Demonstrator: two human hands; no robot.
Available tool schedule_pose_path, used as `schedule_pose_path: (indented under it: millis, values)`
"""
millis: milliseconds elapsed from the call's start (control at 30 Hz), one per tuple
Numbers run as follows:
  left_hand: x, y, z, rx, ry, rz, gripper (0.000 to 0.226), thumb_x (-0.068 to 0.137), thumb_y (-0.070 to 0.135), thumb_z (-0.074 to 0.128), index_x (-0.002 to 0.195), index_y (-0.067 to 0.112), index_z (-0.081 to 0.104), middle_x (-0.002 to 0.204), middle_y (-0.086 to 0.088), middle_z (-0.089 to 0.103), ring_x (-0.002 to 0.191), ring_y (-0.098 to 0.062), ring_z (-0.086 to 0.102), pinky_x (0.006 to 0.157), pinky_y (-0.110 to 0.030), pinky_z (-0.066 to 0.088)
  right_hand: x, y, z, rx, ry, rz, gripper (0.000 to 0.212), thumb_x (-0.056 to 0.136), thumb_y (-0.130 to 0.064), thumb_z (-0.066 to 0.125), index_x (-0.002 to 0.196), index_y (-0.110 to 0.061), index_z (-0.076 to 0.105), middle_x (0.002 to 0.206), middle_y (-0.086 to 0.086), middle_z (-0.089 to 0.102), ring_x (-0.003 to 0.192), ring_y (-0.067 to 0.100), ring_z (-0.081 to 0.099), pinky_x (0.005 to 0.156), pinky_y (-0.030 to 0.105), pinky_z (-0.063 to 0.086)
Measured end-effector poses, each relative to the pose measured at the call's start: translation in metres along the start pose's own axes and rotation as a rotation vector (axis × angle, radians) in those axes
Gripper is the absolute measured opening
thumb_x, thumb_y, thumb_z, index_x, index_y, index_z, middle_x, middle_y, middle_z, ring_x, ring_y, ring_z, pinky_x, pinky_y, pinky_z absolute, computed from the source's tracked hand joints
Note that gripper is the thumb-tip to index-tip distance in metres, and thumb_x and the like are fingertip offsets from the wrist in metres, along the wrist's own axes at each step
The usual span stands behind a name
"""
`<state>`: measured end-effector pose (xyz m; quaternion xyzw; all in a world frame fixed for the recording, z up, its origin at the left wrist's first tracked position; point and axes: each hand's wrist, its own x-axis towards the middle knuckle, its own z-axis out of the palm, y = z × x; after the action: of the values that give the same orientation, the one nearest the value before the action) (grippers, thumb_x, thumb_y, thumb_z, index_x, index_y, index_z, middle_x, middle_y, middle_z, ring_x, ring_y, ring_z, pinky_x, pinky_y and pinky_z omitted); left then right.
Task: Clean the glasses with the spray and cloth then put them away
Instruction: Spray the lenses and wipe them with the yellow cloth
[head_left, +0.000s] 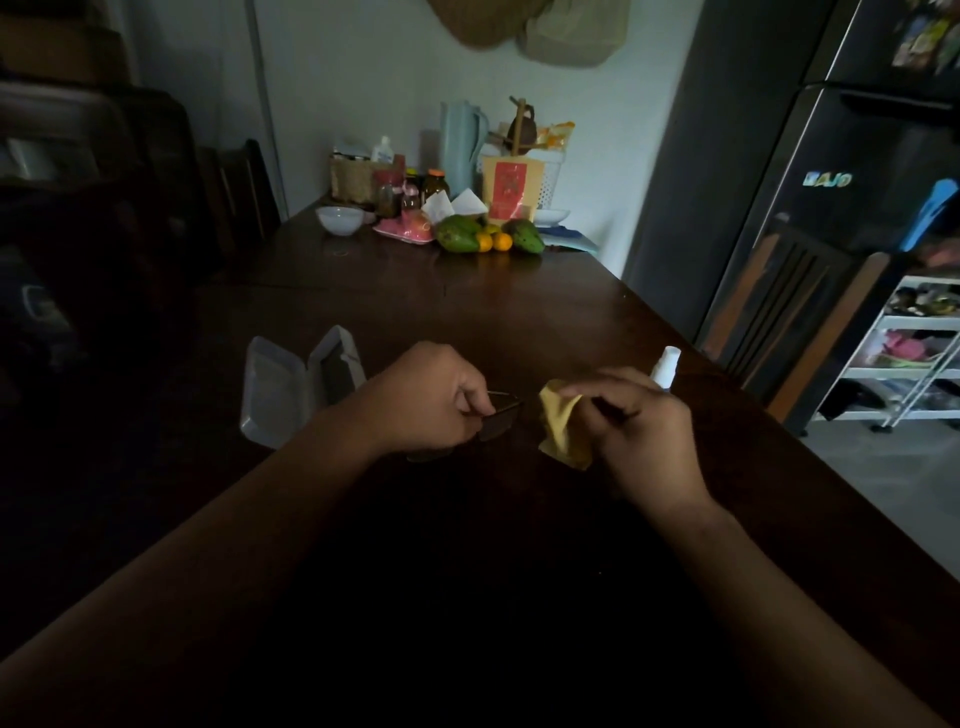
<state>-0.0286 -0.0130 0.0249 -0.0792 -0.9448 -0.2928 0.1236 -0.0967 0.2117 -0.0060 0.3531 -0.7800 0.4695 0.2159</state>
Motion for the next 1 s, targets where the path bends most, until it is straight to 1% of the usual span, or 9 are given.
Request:
schedule_pose_path:
  millis: [100, 233, 300, 400, 467, 533, 667, 867, 1000]
  values:
    - [0.000, -0.001, -0.005, 0.144, -0.034, -0.017, 0.020, 0.071, 0.013, 0.069, 0.081, 0.029, 0.074, 0.062, 0.017, 0.068, 0.061, 0.006, 0.064, 0.056, -0.014, 0.048, 0.002, 0.001, -0.004, 0.031, 0.007, 0.048, 0.027, 0.088, 0.000, 0.066, 0.092, -0.024, 0.077, 0.103, -0.009, 0.066, 0.100, -0.006, 0.060, 0.086, 0.008, 0.045]
    - [0.002, 0.005, -0.003, 0.262, 0.071, -0.013, 0.012, 0.072, 0.038, 0.061, 0.080, 0.031, 0.067, 0.076, 0.014, 0.066, 0.075, -0.002, 0.065, 0.064, -0.032, 0.057, 0.005, 0.001, -0.006, 0.075, -0.091, 0.089, 0.028, 0.091, -0.002, 0.063, 0.095, -0.027, 0.074, 0.100, -0.022, 0.065, 0.099, -0.011, 0.059, 0.083, 0.004, 0.044]
    - [0.004, 0.008, 0.004, 0.304, 0.137, -0.015, 0.023, 0.076, 0.044, 0.055, 0.097, 0.037, 0.064, 0.082, 0.015, 0.066, 0.079, -0.004, 0.065, 0.059, -0.023, 0.051, 0.005, 0.003, -0.006, 0.078, -0.152, 0.100, 0.031, 0.095, -0.006, 0.060, 0.097, -0.034, 0.071, 0.102, -0.026, 0.065, 0.102, -0.011, 0.060, 0.085, 0.004, 0.044]
    - [0.010, 0.012, 0.016, 0.323, 0.135, -0.009, 0.038, 0.083, 0.040, 0.052, 0.120, 0.036, 0.060, 0.101, 0.011, 0.070, 0.081, -0.004, 0.063, 0.065, -0.018, 0.041, 0.006, 0.005, -0.007, 0.120, -0.179, 0.129, 0.026, 0.097, -0.008, 0.057, 0.102, -0.028, 0.072, 0.103, -0.019, 0.071, 0.098, -0.005, 0.066, 0.086, 0.010, 0.050]
    - [0.014, 0.015, 0.021, 0.329, 0.076, -0.045, 0.032, 0.086, 0.040, 0.051, 0.114, 0.034, 0.065, 0.101, 0.011, 0.070, 0.073, 0.002, 0.058, 0.063, -0.021, 0.045, 0.006, 0.005, -0.007, 0.128, -0.159, 0.129, 0.023, 0.096, -0.008, 0.057, 0.102, -0.024, 0.073, 0.097, -0.017, 0.072, 0.094, -0.004, 0.067, 0.083, 0.010, 0.050]
    - [0.019, 0.019, 0.024, 0.359, 0.052, -0.077, 0.024, 0.087, 0.042, 0.050, 0.096, 0.031, 0.069, 0.086, 0.010, 0.070, 0.070, -0.001, 0.060, 0.060, -0.024, 0.048, 0.006, 0.005, -0.007, 0.112, -0.139, 0.124, 0.021, 0.095, -0.011, 0.059, 0.096, -0.027, 0.073, 0.087, -0.025, 0.070, 0.089, -0.007, 0.066, 0.079, 0.005, 0.046]
    - [0.024, 0.031, 0.030, 0.369, 0.091, -0.134, 0.039, 0.086, 0.053, 0.048, 0.069, 0.021, 0.064, 0.063, 0.004, 0.062, 0.059, -0.010, 0.060, 0.053, -0.030, 0.051, 0.006, 0.006, -0.008, 0.142, -0.080, 0.172, 0.013, 0.087, -0.020, 0.067, 0.084, -0.032, 0.072, 0.083, -0.022, 0.071, 0.084, -0.009, 0.065, 0.072, 0.002, 0.045]
    - [0.020, 0.041, 0.028, 0.269, 0.057, -0.261, 0.023, 0.077, 0.044, 0.069, 0.069, 0.022, 0.071, 0.066, 0.005, 0.070, 0.065, -0.007, 0.065, 0.068, -0.036, 0.058, 0.010, 0.010, -0.009, 0.118, -0.044, 0.175, 0.023, 0.091, -0.012, 0.068, 0.104, -0.030, 0.073, 0.102, -0.018, 0.067, 0.095, -0.007, 0.061, 0.080, 0.006, 0.048]
    - [0.019, 0.050, 0.027, 0.204, 0.051, -0.326, 0.007, 0.072, 0.032, 0.076, 0.073, 0.026, 0.072, 0.071, 0.009, 0.070, 0.069, -0.003, 0.065, 0.070, -0.033, 0.059, 0.010, 0.007, -0.012, 0.142, -0.001, 0.176, 0.030, 0.093, -0.013, 0.065, 0.111, -0.037, 0.070, 0.110, -0.020, 0.066, 0.100, -0.002, 0.061, 0.090, 0.023, 0.054]
